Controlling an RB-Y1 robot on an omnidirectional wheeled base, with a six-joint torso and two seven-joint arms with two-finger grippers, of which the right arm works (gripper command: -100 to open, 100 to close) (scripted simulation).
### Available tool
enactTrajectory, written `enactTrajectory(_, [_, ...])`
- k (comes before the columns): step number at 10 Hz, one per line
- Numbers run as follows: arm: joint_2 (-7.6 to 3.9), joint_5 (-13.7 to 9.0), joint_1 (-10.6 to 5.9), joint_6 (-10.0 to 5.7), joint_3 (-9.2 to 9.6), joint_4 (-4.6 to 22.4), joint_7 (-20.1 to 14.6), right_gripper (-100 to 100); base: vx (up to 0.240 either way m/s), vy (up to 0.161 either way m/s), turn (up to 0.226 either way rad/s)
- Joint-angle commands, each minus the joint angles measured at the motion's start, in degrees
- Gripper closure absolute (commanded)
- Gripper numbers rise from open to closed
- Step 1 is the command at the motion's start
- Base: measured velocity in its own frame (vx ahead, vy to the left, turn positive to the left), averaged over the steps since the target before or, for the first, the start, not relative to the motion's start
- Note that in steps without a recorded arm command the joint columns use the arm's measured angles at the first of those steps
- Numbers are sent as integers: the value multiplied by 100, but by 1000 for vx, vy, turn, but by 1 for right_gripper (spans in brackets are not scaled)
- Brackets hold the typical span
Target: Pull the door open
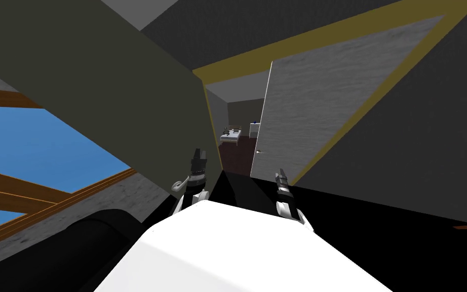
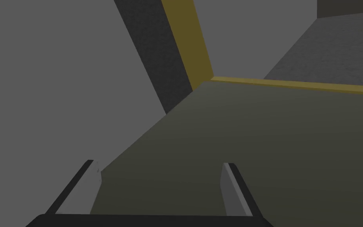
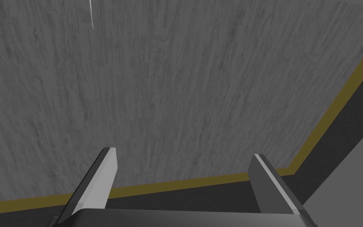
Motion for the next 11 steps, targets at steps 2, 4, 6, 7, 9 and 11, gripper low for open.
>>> enactTrajectory(2, [-22, -34, -176, -84, -82, 423, 5, -100, 111, -22, 105])
enactTrajectory(4, [-36, -59, -319, -157, -144, 739, 10, -100, 84, -18, 121])
enactTrajectory(6, [-50, -84, -460, -229, -205, 1103, 14, -100, 98, -22, 98])
enactTrajectory(7, [-56, -96, -530, -265, -235, 1269, 17, -100, 101, -34, 121])
enactTrajectory(9, [-68, -119, -661, -332, -292, 1566, 21, -100, 95, -36, 95])
enactTrajectory(11, [-74, -131, -725, -365, -320, 1729, 23, -100, 73, -25, 58])
